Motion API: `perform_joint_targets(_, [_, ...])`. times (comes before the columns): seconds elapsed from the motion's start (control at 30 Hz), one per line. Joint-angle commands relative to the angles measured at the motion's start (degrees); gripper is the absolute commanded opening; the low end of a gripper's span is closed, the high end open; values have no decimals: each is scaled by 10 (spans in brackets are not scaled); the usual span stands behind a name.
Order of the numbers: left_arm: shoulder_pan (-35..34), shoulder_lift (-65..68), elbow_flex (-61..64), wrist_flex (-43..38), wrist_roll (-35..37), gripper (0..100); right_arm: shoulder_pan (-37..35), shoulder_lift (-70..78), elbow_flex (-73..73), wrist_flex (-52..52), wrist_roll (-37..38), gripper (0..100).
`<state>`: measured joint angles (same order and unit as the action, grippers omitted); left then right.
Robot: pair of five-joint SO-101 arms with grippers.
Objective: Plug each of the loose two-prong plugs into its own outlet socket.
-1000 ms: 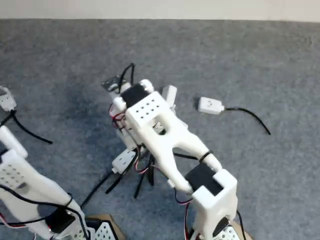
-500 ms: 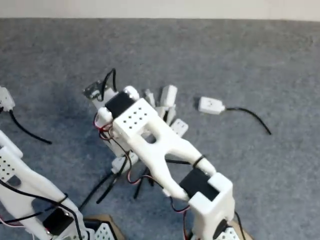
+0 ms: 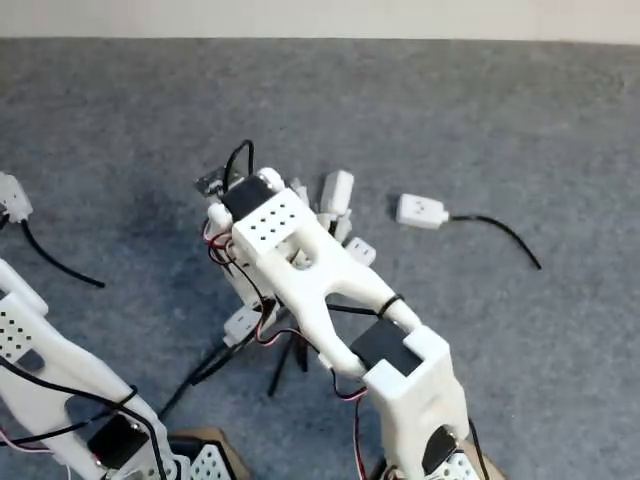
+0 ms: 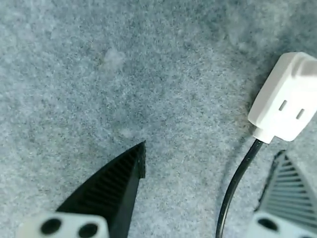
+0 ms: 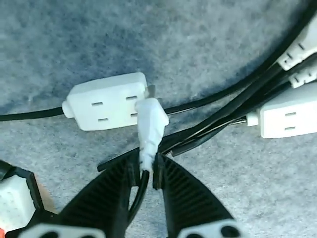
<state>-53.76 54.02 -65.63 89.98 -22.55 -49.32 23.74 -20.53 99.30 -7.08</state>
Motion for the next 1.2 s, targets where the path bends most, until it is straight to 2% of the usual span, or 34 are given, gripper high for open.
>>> perform_joint_targets(0.0, [-1, -7, -25, 1, -5, 383, 8, -20, -19, 16, -6, 5])
perform_joint_targets(0.23, [-1, -7, -25, 3, -5, 383, 24, -51, -15, 15, -5, 5])
perform_joint_targets(0.5, [-2, -7, -25, 4, -5, 383, 28, 67, -34, 6, -2, 5])
perform_joint_targets(0.73, [-7, -7, -25, 2, -6, 383, 36, 145, -111, 0, -1, 5])
perform_joint_targets(1.17, [-7, -5, -25, -1, -6, 383, 35, 102, -145, 18, 19, 5])
